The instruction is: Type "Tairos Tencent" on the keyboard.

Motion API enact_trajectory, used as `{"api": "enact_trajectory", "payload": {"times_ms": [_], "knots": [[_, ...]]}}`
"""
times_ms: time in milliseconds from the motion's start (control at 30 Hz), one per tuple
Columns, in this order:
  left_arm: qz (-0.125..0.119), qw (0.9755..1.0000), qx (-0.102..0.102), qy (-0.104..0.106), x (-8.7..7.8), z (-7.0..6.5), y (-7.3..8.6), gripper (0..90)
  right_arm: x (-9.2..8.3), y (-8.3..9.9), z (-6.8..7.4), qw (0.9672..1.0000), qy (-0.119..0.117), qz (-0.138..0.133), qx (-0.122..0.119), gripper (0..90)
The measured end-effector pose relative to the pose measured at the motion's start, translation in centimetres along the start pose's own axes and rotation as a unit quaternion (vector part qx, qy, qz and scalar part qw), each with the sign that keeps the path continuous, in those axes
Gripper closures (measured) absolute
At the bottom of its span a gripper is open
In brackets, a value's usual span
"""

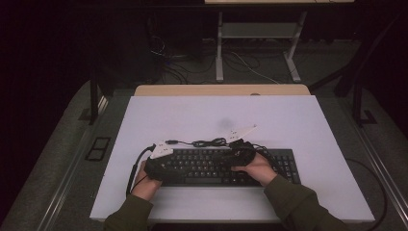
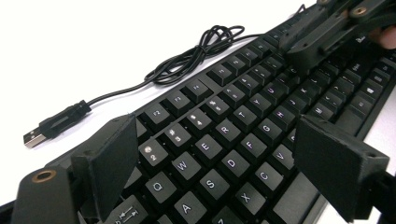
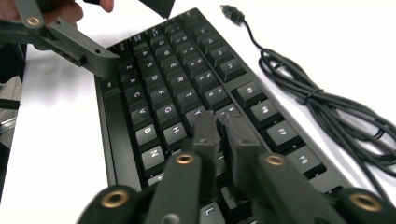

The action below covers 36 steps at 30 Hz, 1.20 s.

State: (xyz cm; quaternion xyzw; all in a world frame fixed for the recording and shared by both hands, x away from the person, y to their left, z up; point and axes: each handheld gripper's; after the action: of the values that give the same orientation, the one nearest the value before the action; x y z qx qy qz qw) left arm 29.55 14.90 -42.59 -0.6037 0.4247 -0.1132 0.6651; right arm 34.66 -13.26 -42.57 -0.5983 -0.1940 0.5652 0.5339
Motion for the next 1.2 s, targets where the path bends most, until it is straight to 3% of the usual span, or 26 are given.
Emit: {"api": "enact_trajectory", "payload": {"times_ms": [400,833,1200], "knots": [[-0.010,0.9999,-0.007,0.000,0.1,-0.1,-0.2,13.5,-0.7,-0.1,-0.7,0.9996,0.013,-0.019,0.014,47.3],[-0.003,1.0000,0.001,0.001,0.3,-0.1,-0.4,15.2,-1.2,0.1,-0.7,0.9991,0.017,-0.027,0.027,36.2],[0.009,0.9999,-0.004,0.006,0.5,0.4,-0.7,43.9,-2.2,0.2,-0.6,0.9984,0.025,-0.042,0.029,35.1]]}}
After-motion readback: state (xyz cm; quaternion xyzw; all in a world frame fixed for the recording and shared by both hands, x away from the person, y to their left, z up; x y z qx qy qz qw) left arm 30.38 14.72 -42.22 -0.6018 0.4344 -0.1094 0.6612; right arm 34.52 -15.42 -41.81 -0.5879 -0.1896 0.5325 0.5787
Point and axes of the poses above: each handheld gripper's, and its own axes: x roughly forward along the jaws, y roughly out of its underside, z roughly to its left, and after that the axes turned 10 degrees about -z, right-handed
